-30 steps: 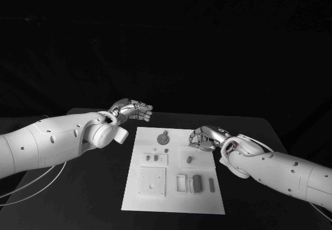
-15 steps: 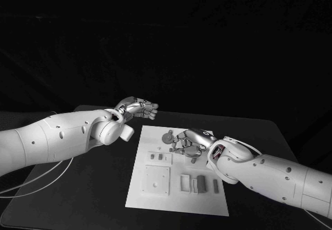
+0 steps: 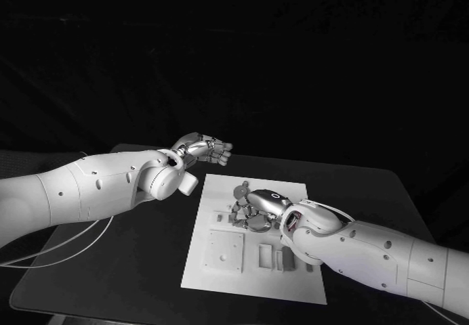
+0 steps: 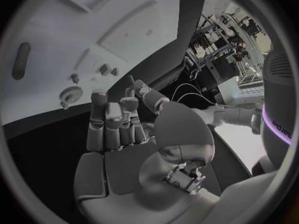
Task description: Assemble the parts on the task board
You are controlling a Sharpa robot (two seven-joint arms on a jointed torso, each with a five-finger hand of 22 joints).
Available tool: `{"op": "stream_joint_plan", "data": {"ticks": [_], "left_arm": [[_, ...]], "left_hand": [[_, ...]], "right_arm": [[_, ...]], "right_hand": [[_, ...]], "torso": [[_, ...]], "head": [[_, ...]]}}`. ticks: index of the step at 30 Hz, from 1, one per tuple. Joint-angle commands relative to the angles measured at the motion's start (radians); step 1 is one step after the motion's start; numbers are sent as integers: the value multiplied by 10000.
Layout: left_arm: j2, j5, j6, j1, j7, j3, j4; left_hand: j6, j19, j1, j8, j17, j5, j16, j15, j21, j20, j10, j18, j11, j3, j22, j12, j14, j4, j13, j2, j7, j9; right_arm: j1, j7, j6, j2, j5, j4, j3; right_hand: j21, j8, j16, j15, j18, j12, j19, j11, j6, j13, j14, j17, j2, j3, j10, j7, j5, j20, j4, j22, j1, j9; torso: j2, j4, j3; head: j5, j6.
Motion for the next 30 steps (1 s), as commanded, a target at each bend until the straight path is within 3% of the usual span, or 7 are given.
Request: {"op": "stream_joint_plan", "data": {"ticks": [1,11,23,30], "left_arm": [[23,62,-43,22,148,13,9],[44,61,25,24,111,12,-14],[48,61,45,24,105,11,-3],[57,60,66,24,99,11,-13]], "left_hand": [[44,-75,14,33,11,-3,-57,23,-34,-2,42,135,-4,-75,6,-37,-30,3,-16,-72,26,-15],[42,-76,22,33,13,-2,-66,24,-32,-4,44,134,-4,-78,11,-41,-34,3,-24,-71,27,-19],[37,-72,27,30,18,-1,-74,28,-28,-5,41,134,-1,-81,18,-49,-34,6,-35,-68,29,-26],[36,-71,31,30,21,0,-76,29,-26,-6,41,134,0,-83,21,-52,-31,7,-41,-66,30,-29]], "right_arm": [[-81,-17,340,20,-294,-35,-47],[-409,-81,418,159,-673,-206,-109],[-453,-156,661,212,-983,-283,-160],[-513,-176,660,253,-1054,-360,-210]], "right_hand": [[58,25,59,-51,135,-58,4,-57,330,13,-5,-17,-12,75,23,248,29,-53,7,165,-16,23],[59,20,60,-50,135,-64,0,-55,326,13,-10,-18,-5,86,23,250,29,-53,6,165,-23,23],[63,19,64,-49,135,-69,-2,-55,328,14,-12,-18,-14,92,24,249,29,-53,-1,167,-28,23],[65,19,66,-49,135,-71,-4,-56,331,14,-13,-18,-17,96,26,249,29,-53,-2,168,-30,24]], "torso": [[4,-2,8],[5,-14,20],[0,-13,21],[4,-19,17]], "head": [[35,-69],[54,-139],[70,-246],[63,-237]]}}
